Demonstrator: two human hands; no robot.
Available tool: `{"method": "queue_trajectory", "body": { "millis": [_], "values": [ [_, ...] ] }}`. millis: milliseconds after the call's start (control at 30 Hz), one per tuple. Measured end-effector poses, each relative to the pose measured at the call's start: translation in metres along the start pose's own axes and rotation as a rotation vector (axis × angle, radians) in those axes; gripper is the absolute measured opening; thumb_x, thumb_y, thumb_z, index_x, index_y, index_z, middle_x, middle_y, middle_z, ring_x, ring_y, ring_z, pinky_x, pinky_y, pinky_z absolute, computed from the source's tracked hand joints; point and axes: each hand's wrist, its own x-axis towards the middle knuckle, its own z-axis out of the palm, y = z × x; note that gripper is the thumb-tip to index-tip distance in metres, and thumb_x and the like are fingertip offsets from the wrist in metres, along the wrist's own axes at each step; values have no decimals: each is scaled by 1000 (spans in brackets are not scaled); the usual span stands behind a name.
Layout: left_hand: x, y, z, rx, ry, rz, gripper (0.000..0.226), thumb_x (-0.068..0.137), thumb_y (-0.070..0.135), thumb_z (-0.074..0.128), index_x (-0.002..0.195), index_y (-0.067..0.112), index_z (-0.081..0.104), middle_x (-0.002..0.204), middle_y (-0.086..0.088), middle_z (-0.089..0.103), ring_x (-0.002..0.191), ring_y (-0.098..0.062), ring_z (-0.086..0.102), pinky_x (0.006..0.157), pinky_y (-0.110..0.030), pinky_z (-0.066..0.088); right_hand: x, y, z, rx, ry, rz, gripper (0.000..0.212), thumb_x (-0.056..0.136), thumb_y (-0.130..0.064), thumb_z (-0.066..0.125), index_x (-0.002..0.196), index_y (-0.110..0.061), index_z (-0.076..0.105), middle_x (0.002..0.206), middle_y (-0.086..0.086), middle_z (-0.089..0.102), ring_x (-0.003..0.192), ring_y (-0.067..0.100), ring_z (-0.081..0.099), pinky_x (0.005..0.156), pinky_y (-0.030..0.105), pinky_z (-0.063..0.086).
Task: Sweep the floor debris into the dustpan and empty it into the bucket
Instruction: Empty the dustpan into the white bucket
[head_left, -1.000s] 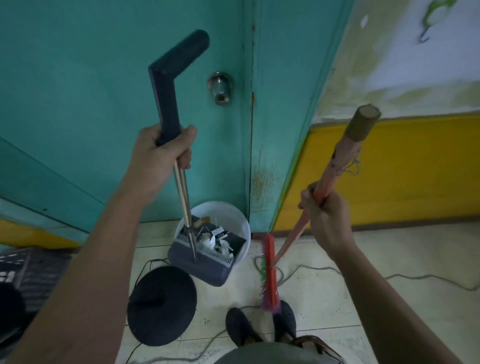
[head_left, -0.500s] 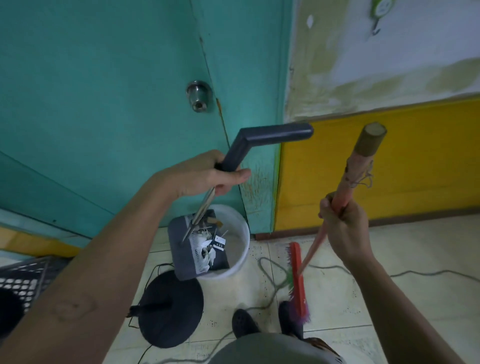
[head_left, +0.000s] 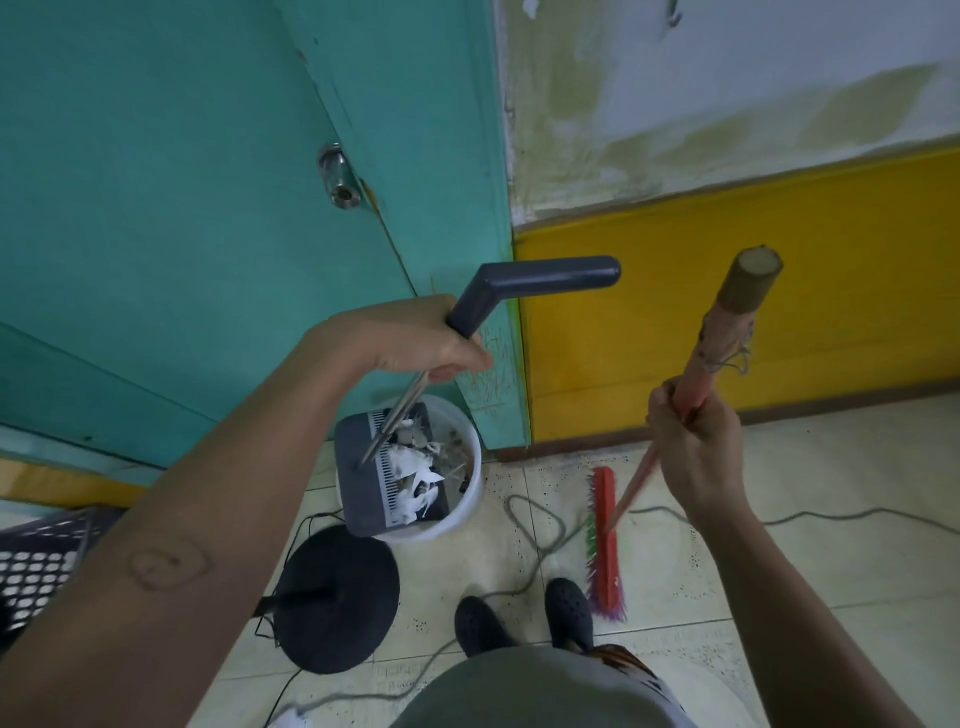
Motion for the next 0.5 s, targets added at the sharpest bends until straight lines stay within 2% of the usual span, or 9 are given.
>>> {"method": "queue_trajectory", "body": {
  "millis": [133,333,500],
  "values": [
    [10,7,5,15,2,-18,38,75,41,59,47,20,44,53,-6,44,55,-17,43,74,-35,44,3,4,-7,12,13,13,34,95,-4,51,67,-15,37,59,0,34,49,3,29,44,14,25],
    [24,16,10,46,-12,-43,39,74,42,58,44,20,44,50,-2,45,52,-17,42,72,-35,43,8,12,-15,37,14,33,29,96,-4,51,70,-11,41,60,1,35,51,3,30,45,13,27],
    [32,24,14,35,-33,-60,43,76,43,59,43,21,44,47,1,44,49,-17,41,72,-34,42,11,18,-21,45,27,48,23,96,-3,51,76,6,44,61,5,35,53,7,30,44,15,26]
  ]
}}
